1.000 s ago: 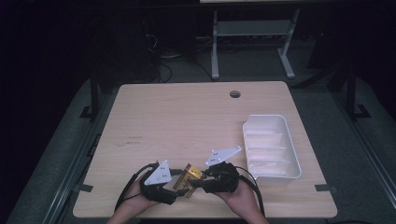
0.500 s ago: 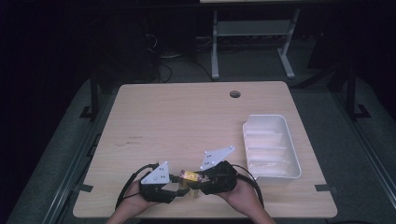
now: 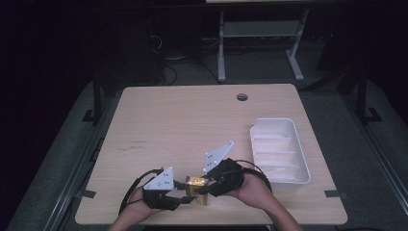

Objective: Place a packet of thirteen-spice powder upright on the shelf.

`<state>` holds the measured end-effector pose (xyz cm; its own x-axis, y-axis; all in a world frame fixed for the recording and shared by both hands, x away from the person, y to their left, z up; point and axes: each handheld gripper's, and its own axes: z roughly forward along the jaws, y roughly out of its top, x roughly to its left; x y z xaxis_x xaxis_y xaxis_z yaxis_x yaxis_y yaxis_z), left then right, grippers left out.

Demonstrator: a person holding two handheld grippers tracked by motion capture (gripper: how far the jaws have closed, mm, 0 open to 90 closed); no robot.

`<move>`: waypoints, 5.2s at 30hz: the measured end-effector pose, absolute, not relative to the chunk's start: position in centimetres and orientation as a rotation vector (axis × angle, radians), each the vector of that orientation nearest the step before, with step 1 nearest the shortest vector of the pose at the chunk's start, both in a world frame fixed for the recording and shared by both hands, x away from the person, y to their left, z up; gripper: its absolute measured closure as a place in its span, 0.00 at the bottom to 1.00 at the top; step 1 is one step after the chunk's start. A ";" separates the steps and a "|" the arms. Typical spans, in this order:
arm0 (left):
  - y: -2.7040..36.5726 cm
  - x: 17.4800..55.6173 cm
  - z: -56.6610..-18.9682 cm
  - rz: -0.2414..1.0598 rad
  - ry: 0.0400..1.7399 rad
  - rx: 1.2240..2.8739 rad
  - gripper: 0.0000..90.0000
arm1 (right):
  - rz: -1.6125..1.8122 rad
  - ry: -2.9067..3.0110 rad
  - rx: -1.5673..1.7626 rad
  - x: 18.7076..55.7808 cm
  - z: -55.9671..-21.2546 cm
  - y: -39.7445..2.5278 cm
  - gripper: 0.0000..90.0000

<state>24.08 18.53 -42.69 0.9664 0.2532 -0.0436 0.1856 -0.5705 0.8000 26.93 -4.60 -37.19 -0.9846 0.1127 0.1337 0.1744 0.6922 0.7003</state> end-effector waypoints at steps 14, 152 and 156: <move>20.2 24.6 -42.8 0.144 0.392 2.190 0.54 | -1.085 -2.870 -0.189 28.6 -34.9 -6.6 0.75; 23.8 26.2 -43.7 0.233 0.613 2.186 0.35 | -0.669 -3.074 -0.862 38.1 -37.5 -25.7 0.68; 23.8 26.2 -43.7 0.230 0.613 2.183 0.35 | -0.630 -3.099 -0.851 38.0 -37.6 -25.5 0.68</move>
<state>26.21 23.81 -43.74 0.8637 0.5021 -0.0446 0.3487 -0.5313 0.7721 38.04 -25.48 -37.56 -0.8568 0.5150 -0.0260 0.4640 0.7919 0.3971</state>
